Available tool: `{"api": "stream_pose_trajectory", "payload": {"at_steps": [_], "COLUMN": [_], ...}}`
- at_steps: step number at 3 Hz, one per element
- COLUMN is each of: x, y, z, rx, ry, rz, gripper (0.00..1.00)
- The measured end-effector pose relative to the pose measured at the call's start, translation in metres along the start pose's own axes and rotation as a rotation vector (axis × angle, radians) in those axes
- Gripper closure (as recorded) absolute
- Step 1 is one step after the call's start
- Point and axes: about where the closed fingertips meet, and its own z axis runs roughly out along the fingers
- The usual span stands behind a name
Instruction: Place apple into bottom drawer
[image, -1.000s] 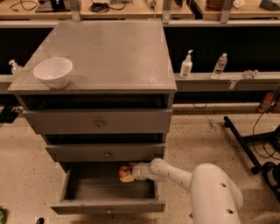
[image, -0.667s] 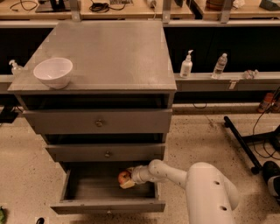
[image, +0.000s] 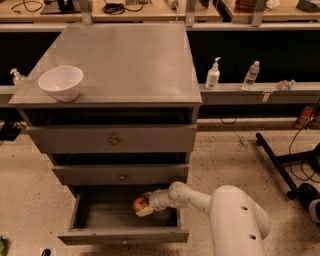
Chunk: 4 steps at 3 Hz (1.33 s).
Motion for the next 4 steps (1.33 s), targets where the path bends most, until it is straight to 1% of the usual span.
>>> {"api": "stream_pose_trajectory", "payload": {"at_steps": [1, 2, 4], "x": [0.0003, 0.0004, 0.0003], "y": [0.0090, 0.0092, 0.0138], "z": [0.0121, 0.0123, 0.0162], "rx": [-0.050, -0.050, -0.058], "ry": [0.036, 0.036, 0.036], "rz": [-0.038, -0.038, -0.038], "gripper": [1.00, 1.00, 0.56]}}
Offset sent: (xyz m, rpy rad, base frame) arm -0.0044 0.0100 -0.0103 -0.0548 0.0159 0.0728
